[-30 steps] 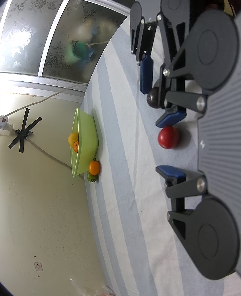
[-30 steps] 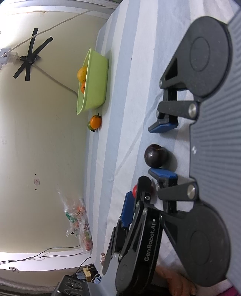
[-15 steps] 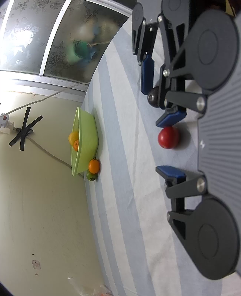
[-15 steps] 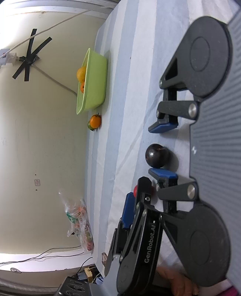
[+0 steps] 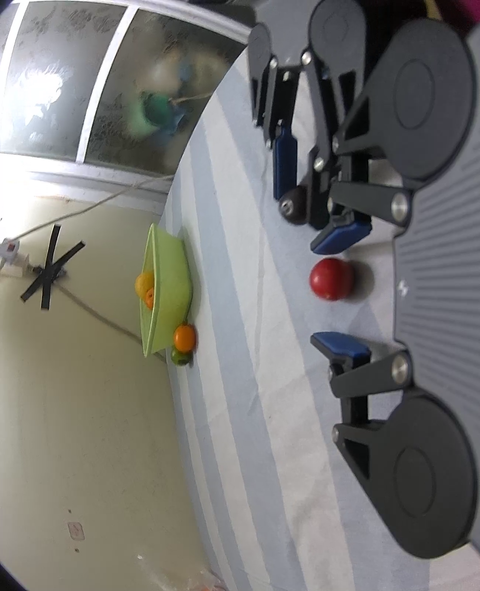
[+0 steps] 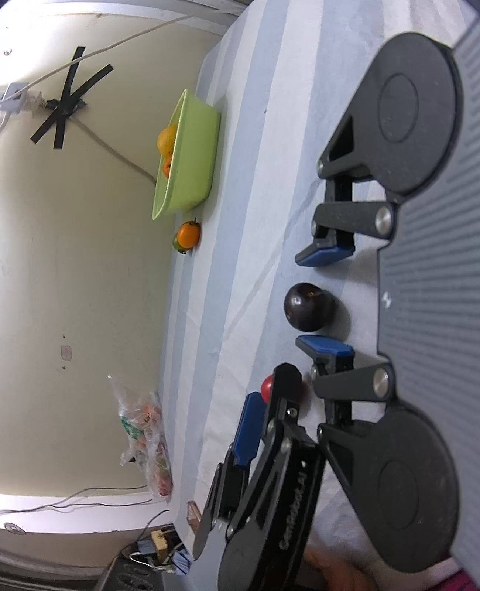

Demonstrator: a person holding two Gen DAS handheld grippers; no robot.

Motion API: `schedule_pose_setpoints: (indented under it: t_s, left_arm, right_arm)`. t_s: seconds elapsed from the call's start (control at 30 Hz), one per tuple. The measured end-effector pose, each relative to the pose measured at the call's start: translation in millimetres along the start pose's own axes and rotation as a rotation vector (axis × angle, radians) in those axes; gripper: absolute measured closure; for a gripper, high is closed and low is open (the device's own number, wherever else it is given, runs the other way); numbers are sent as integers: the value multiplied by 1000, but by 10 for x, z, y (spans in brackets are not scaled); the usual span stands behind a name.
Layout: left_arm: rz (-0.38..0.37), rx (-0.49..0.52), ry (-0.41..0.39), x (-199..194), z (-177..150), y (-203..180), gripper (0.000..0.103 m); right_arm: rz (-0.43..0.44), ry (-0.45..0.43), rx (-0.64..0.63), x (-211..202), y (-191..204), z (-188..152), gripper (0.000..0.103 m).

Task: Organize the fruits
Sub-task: 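Grasp a red tomato with the left gripper while the right gripper grasps a dark tomato, then carry both tomatoes to the basin and open both grippers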

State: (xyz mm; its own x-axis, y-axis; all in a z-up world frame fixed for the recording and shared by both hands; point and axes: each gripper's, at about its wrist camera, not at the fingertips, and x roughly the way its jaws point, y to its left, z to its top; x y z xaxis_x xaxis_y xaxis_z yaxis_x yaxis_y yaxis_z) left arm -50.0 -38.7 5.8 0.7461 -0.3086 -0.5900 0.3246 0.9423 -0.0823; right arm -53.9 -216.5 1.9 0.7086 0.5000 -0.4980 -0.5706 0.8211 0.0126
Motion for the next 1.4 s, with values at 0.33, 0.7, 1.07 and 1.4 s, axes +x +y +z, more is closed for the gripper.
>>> schedule_pose_setpoints:
  t_s: [0.33, 0.7, 1.07, 1.4]
  left_arm:
    - [-68, 15, 28, 41, 108, 3, 77]
    - [-146, 26, -62, 769, 1272, 138, 76]
    - [-112, -132, 12, 2065, 2136, 482, 74]
    - [-100, -203, -26, 2073, 2162, 755, 54]
  right_arm:
    - [33, -8, 17, -3, -34, 22, 73]
    - [-9, -117, 110, 304, -788, 658, 73]
    - [-176, -131, 173, 1176, -1687, 1078, 72]
    - [-202, -209, 194, 1098, -1760, 959, 56]
